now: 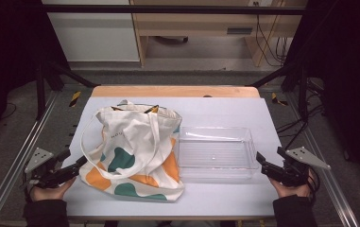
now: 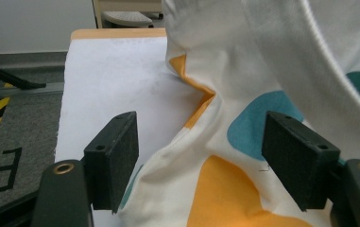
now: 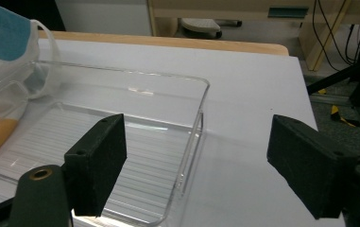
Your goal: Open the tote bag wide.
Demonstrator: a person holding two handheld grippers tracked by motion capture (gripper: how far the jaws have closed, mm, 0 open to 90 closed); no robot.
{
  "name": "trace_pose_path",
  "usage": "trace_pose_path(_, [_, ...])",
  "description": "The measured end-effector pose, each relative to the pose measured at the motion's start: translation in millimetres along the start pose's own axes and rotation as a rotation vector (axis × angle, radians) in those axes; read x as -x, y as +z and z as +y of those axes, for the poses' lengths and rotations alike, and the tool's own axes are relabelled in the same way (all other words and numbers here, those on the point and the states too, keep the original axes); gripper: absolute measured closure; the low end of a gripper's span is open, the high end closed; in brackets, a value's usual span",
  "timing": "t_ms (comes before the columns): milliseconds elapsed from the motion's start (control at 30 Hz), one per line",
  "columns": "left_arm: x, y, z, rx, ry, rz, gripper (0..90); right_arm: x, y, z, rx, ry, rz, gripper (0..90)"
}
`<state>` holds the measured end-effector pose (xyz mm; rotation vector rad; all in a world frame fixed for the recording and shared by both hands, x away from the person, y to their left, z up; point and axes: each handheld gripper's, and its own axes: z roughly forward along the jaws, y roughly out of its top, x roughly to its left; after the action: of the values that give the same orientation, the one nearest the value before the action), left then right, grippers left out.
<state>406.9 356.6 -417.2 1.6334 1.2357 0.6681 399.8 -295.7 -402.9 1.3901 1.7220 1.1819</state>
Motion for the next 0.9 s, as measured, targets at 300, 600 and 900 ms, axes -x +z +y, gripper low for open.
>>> trace_pose_path(300, [-0.1, -7.9, 14.3, 0.029, -0.026, 0.006, 26.7, -20.2, 1.7, 7.2, -0.006, -0.031, 0.052, 24.7])
trace_pose_path(600, [4.0, -14.1, 25.3, 0.05, -0.02, -0.01, 26.4, -41.0, 1.4, 16.6, 0.014, -0.05, 0.107, 26.3])
trace_pose_path(900, [7.4, -24.8, 37.2, 0.084, -0.006, -0.022, 29.9, -68.5, 5.4, 27.6, 0.027, -0.085, 0.187, 32.3])
